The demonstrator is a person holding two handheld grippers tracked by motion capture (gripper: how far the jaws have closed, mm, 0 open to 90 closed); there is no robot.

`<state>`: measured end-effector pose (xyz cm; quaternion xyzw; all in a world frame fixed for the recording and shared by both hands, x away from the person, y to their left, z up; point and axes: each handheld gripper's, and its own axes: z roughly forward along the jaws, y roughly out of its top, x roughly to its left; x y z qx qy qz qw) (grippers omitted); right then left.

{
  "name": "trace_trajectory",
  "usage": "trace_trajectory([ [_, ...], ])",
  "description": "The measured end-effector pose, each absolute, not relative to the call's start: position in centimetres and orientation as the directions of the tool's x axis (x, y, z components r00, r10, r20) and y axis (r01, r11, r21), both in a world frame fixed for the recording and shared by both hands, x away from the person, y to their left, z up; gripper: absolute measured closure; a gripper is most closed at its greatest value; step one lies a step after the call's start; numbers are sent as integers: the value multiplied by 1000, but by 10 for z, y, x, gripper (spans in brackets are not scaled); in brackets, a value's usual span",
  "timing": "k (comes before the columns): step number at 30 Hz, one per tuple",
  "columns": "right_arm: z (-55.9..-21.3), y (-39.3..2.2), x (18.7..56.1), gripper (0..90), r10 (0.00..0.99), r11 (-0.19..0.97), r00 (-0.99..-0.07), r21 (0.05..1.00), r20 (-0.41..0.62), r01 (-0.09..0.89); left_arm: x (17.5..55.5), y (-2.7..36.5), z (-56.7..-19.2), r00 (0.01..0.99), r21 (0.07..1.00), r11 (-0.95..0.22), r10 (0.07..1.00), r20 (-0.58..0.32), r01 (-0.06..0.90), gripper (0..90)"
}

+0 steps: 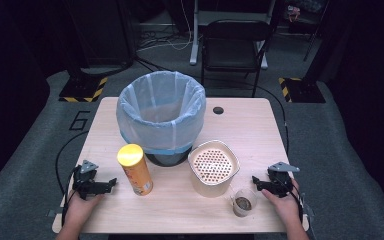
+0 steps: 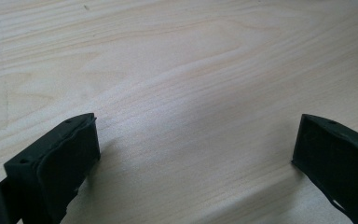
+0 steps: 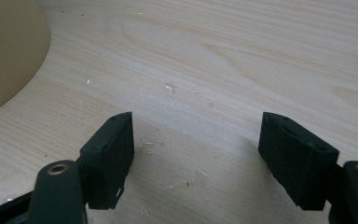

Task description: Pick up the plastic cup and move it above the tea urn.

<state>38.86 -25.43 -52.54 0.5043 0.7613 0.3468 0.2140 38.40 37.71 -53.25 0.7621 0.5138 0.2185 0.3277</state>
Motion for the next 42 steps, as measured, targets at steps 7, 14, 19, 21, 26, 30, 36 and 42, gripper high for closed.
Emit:
trace_trajectory([
  [7,-516,-257,385,317,915,244,-402,751,32,613,384,377,-532,377,724,-257,926,-4,641,2],
  [14,-504,-257,379,329,901,263,-432,753,32,603,384,377,-532,376,723,-256,927,-5,642,2],
  [19,-492,-252,372,321,878,302,-478,753,19,585,384,377,-532,376,723,-256,927,-5,642,2],
  [21,-486,-249,370,321,876,297,-481,762,21,575,384,377,-533,376,724,-257,926,-3,640,2],
  [26,-470,-244,365,318,863,305,-505,768,28,563,384,377,-532,372,723,-254,928,-4,642,2],
  [30,-459,-240,360,318,855,297,-518,780,39,550,384,377,-532,371,723,-254,928,-5,643,2],
  [36,-448,-233,349,319,841,297,-538,783,56,546,384,377,-532,371,723,-253,929,-5,643,2],
  [42,-438,-227,338,288,820,303,-570,800,58,518,384,377,-532,370,723,-252,929,-5,643,2],
])
